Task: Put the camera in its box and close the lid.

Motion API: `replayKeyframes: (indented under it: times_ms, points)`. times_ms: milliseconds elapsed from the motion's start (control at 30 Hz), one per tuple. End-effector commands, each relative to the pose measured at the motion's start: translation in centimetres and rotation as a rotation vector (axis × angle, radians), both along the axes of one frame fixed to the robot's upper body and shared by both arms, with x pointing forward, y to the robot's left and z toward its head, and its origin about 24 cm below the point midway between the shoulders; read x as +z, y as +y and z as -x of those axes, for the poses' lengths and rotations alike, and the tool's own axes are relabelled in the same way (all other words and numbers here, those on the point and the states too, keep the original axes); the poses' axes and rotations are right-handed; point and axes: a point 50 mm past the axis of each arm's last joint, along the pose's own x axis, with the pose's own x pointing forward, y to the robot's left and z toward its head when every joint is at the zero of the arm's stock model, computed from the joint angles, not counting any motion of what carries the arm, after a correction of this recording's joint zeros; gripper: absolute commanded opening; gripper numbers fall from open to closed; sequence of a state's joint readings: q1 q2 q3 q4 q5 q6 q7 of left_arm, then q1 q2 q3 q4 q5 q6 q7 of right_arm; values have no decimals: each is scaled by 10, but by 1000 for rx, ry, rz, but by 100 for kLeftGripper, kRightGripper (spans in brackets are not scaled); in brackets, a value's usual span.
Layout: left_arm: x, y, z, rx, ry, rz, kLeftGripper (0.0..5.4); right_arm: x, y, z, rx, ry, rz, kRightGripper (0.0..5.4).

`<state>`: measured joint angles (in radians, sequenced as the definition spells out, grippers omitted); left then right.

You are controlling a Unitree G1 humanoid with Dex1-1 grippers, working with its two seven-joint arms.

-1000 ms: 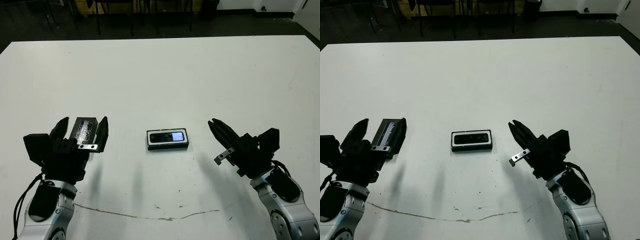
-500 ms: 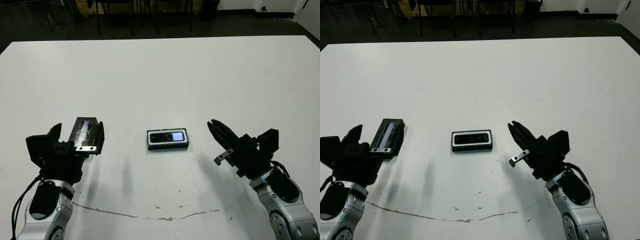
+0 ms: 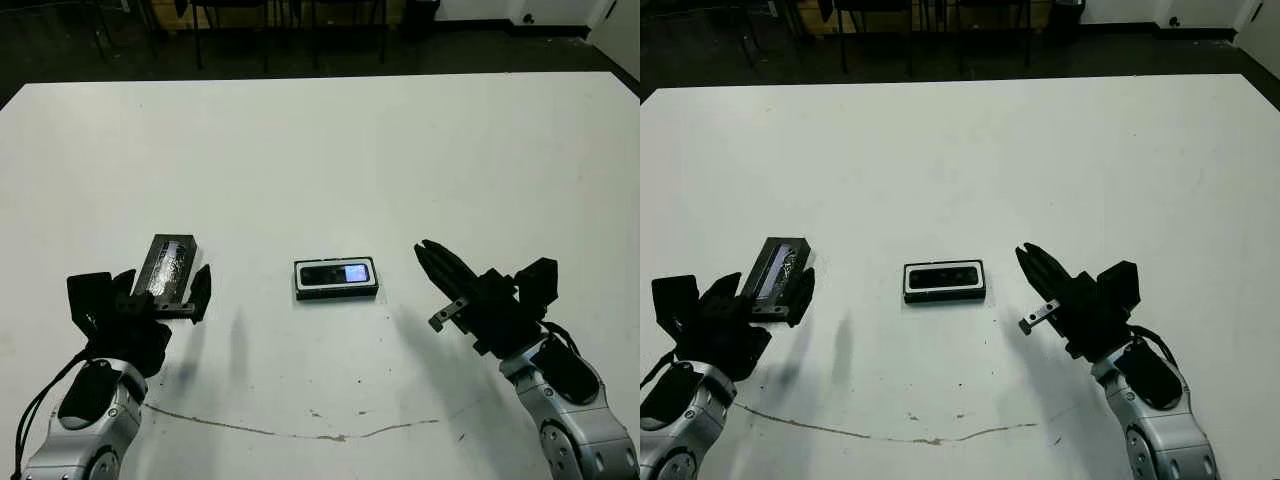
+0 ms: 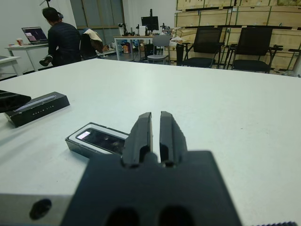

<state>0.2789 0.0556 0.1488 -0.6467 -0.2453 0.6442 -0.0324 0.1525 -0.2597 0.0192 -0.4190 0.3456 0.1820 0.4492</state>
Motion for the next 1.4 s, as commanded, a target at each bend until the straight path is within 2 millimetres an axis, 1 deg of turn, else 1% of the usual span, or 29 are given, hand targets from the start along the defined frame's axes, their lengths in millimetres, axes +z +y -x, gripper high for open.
replayKeyframes:
  times_ms: [33,267,533,733,833,967,1167,1400]
  points:
    - [-5,2,2,28,9,-90,539,-5,-3,-1,-3,19,5,0]
    - [-6,-2,2,61,-59,-268,539,-5,-5,-2,1,1,17,0]
    - [-11,0,0,30,-25,-242,539,-6,-6,-1,-15,3,32,0]
    - [-12,-1,0,56,-13,-221,539,-5,-7,-2,-6,22,29,0]
    - [-14,0,-1,70,-12,-237,539,-4,-8,-1,-17,27,39,0]
    - [-14,1,-1,94,-19,-209,539,-4,-8,-1,-32,37,49,0]
    - [-14,4,-1,132,-16,-244,539,-5,-9,-2,-26,47,43,0]
    - [-20,8,-3,109,23,-215,539,-2,-8,0,-32,64,48,0]
